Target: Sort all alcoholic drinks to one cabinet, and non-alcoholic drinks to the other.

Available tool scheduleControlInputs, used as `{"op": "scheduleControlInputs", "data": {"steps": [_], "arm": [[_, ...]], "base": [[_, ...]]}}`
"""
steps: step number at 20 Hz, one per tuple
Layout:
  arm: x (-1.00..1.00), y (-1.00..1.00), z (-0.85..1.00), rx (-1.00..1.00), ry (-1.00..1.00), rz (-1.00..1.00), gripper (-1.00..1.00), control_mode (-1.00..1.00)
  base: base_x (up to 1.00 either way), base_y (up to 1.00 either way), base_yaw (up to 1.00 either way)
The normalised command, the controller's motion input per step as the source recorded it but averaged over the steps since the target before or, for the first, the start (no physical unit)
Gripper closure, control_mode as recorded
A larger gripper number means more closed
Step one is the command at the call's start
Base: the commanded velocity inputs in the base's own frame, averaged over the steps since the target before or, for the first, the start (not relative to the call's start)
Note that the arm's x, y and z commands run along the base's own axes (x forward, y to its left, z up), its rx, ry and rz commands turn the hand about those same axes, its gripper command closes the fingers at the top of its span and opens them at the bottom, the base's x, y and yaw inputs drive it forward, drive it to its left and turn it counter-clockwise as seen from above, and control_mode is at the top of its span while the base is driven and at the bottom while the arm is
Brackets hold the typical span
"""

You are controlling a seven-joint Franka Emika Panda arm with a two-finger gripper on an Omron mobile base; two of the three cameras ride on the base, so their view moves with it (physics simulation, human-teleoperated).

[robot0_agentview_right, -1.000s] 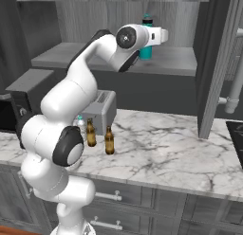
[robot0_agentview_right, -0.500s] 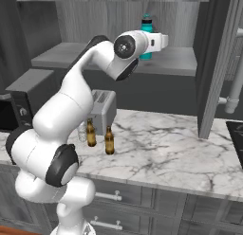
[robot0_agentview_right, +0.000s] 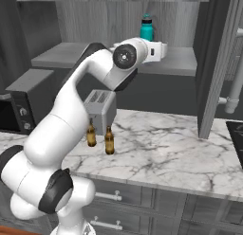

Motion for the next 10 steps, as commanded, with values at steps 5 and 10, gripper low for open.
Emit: {"op": "scheduleControlInputs", "data": {"steps": [5, 10], "arm": [[-0.44, 0.04, -0.18, 0.08, 0.07, 0.07, -1.00, -1.00], [-0.44, 0.07, -0.32, 0.05, 0.02, 0.08, -1.00, -1.00]], "base": [[0.00, 0.00, 0.00], [0.00, 0.00, 0.00]]}}
